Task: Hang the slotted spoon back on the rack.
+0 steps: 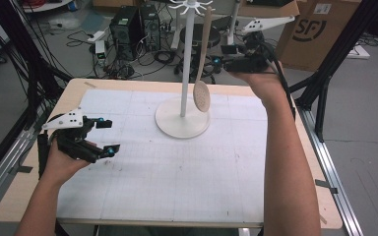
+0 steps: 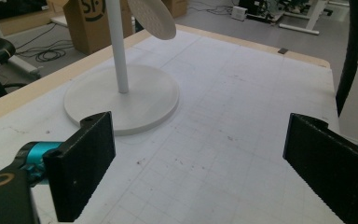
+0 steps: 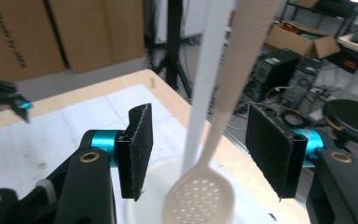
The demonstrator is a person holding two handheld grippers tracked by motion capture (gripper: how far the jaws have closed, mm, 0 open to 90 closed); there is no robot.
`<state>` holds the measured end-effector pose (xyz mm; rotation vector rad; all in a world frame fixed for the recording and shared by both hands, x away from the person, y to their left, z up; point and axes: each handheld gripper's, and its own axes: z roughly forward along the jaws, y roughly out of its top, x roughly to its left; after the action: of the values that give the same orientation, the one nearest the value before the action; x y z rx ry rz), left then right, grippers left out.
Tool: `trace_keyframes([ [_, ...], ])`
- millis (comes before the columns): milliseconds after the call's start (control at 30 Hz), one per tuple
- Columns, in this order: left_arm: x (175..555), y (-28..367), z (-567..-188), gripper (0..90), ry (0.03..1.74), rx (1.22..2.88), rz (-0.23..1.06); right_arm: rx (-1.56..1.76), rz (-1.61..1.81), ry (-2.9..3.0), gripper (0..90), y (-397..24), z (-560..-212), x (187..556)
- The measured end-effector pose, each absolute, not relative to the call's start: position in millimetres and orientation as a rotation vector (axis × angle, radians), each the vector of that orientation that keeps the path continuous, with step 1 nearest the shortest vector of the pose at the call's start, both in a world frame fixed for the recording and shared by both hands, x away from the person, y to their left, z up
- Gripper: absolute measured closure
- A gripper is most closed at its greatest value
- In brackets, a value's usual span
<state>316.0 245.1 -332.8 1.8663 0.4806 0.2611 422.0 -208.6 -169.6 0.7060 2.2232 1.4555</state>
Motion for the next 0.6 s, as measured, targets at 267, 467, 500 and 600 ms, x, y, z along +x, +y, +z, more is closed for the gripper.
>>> trace_keyframes([
  [267,316,245,-333,9.7,0.486,1.864,0.259,0.653,1.474,2.245,38.8,-208,-186,410],
  [467,317,247,-334,9.7,0.491,1.860,0.257,0.629,1.498,2.254,37.1,-210,-195,396],
  [500,317,247,-334,9.7,0.496,1.857,0.255,0.617,1.502,2.253,37.0,-210,-197,393],
  [600,317,248,-334,9.7,0.493,1.857,0.259,0.594,1.518,2.264,36.8,-211,-203,386],
])
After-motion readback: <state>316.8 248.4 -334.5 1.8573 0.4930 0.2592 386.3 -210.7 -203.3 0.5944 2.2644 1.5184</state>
